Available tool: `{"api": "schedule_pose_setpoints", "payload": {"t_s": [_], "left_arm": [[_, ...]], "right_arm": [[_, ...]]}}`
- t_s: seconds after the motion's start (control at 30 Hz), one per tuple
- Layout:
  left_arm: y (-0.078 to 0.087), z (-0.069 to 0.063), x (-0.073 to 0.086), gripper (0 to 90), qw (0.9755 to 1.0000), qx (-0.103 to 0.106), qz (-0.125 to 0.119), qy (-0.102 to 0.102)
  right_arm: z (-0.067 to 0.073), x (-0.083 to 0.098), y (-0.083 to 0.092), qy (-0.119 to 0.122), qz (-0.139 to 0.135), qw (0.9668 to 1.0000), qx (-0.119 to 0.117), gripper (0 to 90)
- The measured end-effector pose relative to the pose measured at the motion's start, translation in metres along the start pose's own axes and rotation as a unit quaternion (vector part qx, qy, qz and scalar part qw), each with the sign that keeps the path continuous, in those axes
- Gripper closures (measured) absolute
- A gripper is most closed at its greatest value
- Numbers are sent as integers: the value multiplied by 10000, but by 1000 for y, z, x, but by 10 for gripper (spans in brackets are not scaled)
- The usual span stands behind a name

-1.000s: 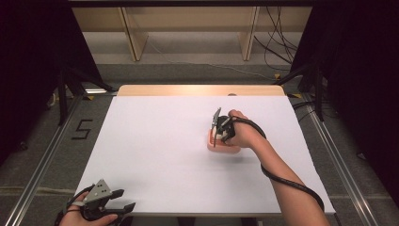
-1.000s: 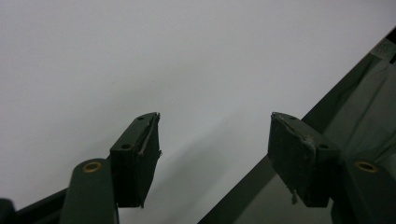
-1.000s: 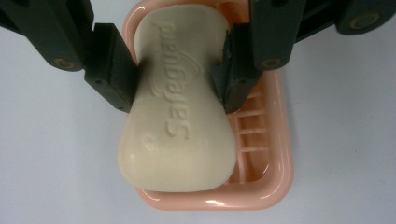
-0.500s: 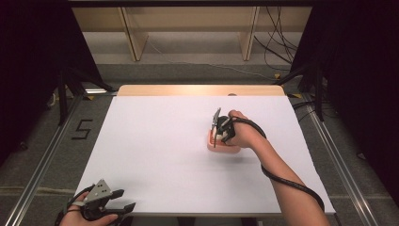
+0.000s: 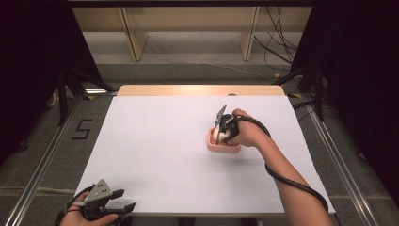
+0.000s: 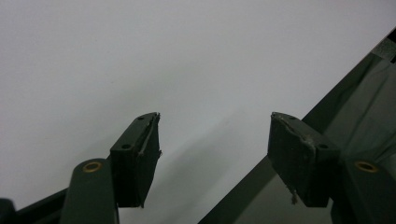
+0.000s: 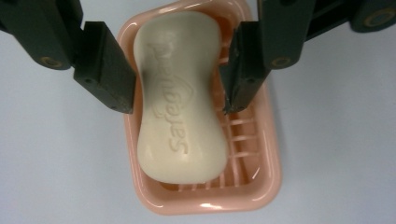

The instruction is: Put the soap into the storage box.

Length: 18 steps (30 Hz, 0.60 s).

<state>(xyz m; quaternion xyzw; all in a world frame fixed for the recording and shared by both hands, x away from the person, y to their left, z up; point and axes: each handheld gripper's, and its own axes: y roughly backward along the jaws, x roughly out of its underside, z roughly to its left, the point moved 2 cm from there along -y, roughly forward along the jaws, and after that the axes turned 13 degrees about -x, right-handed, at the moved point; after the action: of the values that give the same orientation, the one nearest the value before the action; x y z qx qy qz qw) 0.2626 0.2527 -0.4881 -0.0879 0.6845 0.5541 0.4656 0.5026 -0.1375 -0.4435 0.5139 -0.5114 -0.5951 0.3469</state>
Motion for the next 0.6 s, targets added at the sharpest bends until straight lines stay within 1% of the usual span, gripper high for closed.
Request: {"api": "schedule_pose_setpoints", "payload": {"t_s": [0.03,0.07,0.1,0.13,0.17,0.2,0.23,0.3,0.37,0.4,0.43,0.5,0.53,0.57,0.6], "left_arm": [[0,-1,0,338,10000,-2,18,61],[0,-1,0,338,9999,19,28,96],[-1,-1,0,338,9999,-6,13,110],[-1,1,0,337,9999,-125,32,32],[-1,4,-1,338,9996,-140,-16,-237],[0,1,0,337,10000,-50,-22,8],[0,1,0,337,10000,-56,-20,25],[0,1,0,337,10000,-66,-33,29],[0,1,0,338,9999,-69,-41,79],[0,1,0,337,9999,-69,-39,76],[0,0,0,337,9999,-35,-10,154],[0,1,0,338,9999,-38,-16,162],[0,1,-1,338,9999,-46,-20,163],[0,1,-1,338,9999,-53,-21,155],[0,2,0,339,9998,-155,3,90]], "right_arm": [[1,2,2,3,-62,10000,23,423],[2,4,4,-47,-74,10000,40,416],[2,6,5,-44,-88,9999,89,406],[4,8,6,-136,-235,9996,70,391],[5,9,7,-182,-350,9992,6,386],[6,11,8,-249,-415,9988,22,386],[9,14,9,-348,-493,9982,67,386],[11,18,11,-390,-593,9974,98,382],[16,23,13,-619,-767,9950,132,381],[17,24,14,-640,-831,9944,143,379],[19,26,15,-683,-901,9935,154,379],[23,31,18,-832,-1076,9905,205,384],[23,33,19,-787,-1174,9897,217,385],[26,36,21,-999,-1229,9871,234,386],[27,39,22,-965,-1319,9861,296,388]]}}
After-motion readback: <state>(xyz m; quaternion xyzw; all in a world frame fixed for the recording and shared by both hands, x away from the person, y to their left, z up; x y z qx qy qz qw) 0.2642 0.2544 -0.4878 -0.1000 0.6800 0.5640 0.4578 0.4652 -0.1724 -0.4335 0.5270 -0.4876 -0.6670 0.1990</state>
